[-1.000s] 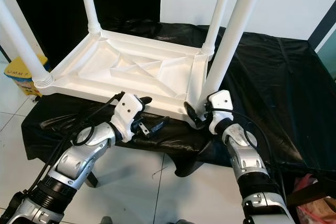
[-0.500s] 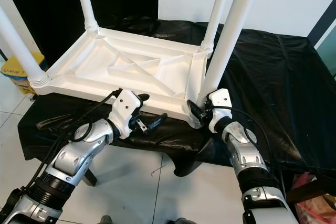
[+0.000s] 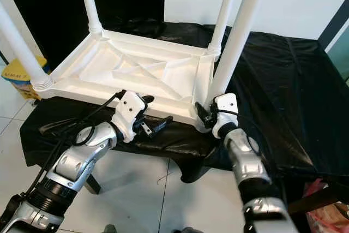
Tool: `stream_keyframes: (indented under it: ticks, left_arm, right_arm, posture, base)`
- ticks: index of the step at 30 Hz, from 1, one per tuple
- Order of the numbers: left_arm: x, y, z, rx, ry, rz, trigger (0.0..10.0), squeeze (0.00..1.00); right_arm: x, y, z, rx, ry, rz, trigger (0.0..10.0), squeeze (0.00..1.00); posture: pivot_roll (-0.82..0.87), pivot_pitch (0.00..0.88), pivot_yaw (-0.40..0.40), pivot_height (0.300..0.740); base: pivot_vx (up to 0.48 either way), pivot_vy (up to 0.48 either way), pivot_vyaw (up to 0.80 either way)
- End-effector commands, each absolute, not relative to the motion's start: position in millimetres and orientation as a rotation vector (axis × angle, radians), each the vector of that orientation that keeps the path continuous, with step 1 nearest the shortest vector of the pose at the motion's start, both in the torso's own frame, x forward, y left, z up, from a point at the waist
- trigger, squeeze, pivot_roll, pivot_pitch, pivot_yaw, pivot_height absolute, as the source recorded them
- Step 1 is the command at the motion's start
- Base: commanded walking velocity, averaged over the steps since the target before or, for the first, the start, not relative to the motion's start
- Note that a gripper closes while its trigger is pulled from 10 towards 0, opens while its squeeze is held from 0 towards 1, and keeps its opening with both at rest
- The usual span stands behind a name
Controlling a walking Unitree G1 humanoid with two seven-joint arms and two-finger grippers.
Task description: Building children table
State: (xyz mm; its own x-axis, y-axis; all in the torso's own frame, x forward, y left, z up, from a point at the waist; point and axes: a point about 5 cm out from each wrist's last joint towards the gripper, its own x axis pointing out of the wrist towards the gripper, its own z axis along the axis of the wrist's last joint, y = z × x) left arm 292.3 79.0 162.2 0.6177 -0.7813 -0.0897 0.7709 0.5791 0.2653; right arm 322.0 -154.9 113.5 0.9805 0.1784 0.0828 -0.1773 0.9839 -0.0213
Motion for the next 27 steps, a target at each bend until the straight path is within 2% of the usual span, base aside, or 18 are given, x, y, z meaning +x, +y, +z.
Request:
stream_keyframes:
  ticks: [1,8,17,18,20,21,27]
  left_arm:
    - [288,77,160,0.299,-0.019,-0.980,10.0,0.00]
    - [287,76,158,0.286,-0.017,-0.973,10.0,0.00]
    - [286,75,159,0.280,-0.019,-0.973,10.0,0.00]
    - [287,75,159,0.281,-0.020,-0.969,10.0,0.00]
    - [287,76,159,0.281,-0.021,-0.968,10.0,0.00]
    - [287,76,159,0.281,-0.021,-0.967,10.0,0.00]
    - [286,77,159,0.283,-0.024,-0.962,10.0,0.00]
  right_arm:
    - [315,-161,95,-0.005,0.008,0.095,10.0,0.00]
    - [302,-145,92,0.037,-0.002,-0.146,10.0,0.00]
    - [300,-138,98,0.047,-0.028,-0.131,10.0,0.00]
    - [298,-137,101,0.044,-0.037,-0.134,10.0,0.79]
    - [298,-137,102,0.045,-0.042,-0.136,10.0,0.79]
    - [298,-137,104,0.043,-0.055,-0.127,10.0,1.00]
    - [297,-139,111,0.044,-0.106,-0.053,10.0,1.00]
  posture:
    - [0.03,0.085,-0.086,0.740]
    - [0.02,0.087,-0.085,0.740]
    - [0.02,0.081,-0.081,0.740]
    - [0.02,0.078,-0.081,0.740]
    - [0.02,0.078,-0.081,0.740]
    - [0.02,0.074,-0.079,0.740]
    - [0.03,0.068,-0.081,0.740]
  base:
    - [0.000,0.000,0.00]
    - [0.000,0.000,0.00]
    - [0.000,0.000,0.00]
    - [0.000,0.000,0.00]
    - [0.000,0.000,0.00]
    - [0.000,0.000,0.00]
    - [0.000,0.000,0.00]
